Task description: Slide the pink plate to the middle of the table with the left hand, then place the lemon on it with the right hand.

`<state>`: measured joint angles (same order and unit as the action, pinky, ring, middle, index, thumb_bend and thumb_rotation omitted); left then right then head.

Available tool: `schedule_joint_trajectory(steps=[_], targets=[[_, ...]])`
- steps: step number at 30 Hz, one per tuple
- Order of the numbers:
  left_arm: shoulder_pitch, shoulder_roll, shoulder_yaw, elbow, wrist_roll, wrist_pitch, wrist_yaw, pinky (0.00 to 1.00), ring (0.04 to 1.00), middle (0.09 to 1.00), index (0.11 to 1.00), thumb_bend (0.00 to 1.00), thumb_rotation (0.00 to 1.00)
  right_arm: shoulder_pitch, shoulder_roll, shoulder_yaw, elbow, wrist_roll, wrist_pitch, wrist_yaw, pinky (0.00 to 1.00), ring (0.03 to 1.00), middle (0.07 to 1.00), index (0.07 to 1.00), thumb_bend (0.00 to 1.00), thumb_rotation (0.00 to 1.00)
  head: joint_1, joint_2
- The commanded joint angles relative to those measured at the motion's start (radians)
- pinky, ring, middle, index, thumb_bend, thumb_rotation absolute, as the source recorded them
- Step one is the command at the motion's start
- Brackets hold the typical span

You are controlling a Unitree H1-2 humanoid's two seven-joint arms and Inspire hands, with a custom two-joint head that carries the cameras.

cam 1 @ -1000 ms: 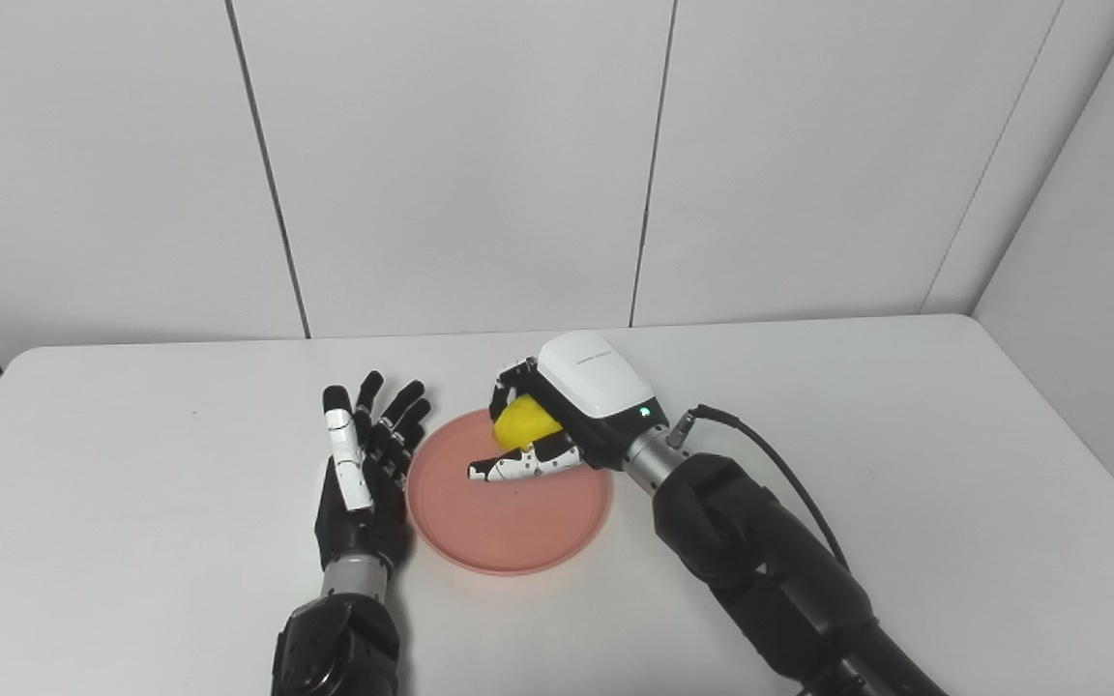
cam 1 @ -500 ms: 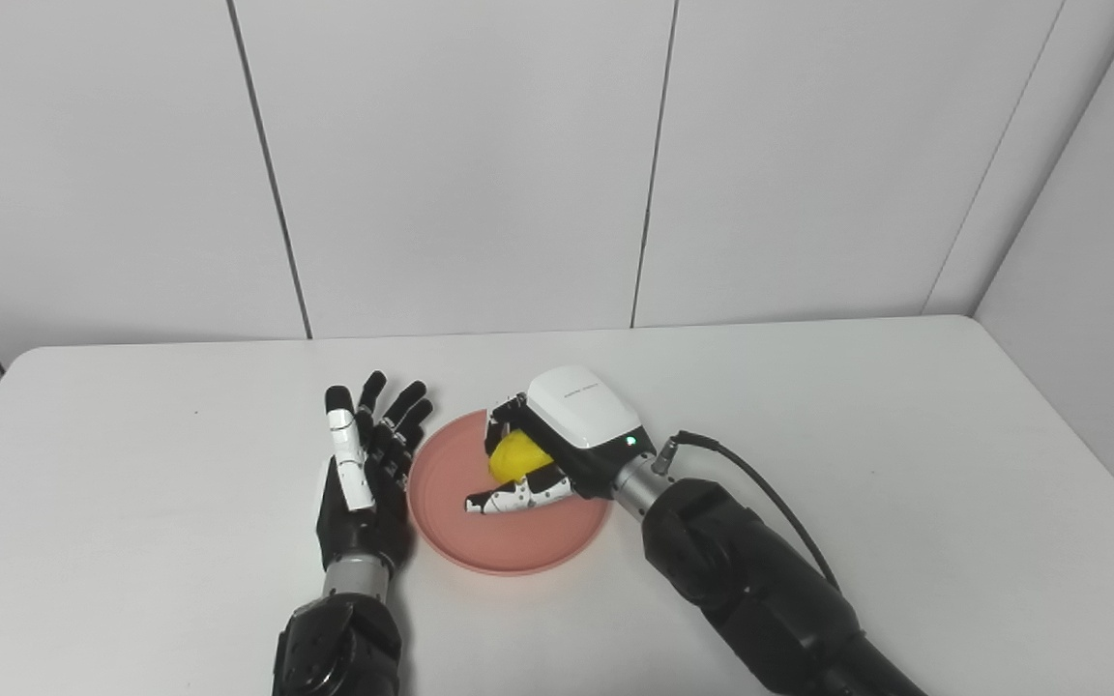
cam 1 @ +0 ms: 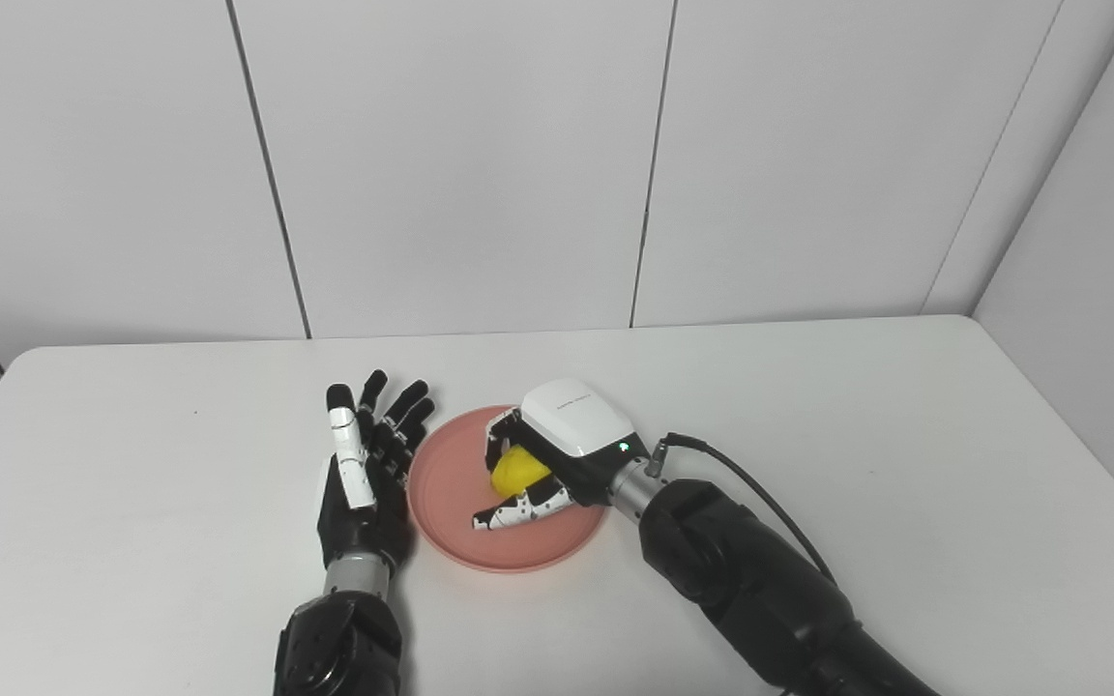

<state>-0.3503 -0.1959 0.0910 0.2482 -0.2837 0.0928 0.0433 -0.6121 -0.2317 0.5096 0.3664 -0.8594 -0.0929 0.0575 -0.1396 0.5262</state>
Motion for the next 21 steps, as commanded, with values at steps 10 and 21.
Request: schedule_joint_trajectory(steps=[10,21], targets=[[0.029,-0.035,0.006,0.05,0.01,0.024,0.033,0.96,0.851,0.805,0.914,0.7,1.0,-0.055,-0.014,0.001,-0.032,-0.039,-0.027,-0.042,0.2,0.269,0.345,0.449,0.55,0.64,-0.002,-0.001],[0.024,-0.032,0.003,0.062,0.027,0.011,0.042,0.99,0.873,0.806,0.914,0.71,1.0,-0.052,-0.013,-0.015,-0.05,-0.069,-0.034,-0.105,0.34,0.437,0.545,0.596,0.83,0.8,-0.004,-0.003]])
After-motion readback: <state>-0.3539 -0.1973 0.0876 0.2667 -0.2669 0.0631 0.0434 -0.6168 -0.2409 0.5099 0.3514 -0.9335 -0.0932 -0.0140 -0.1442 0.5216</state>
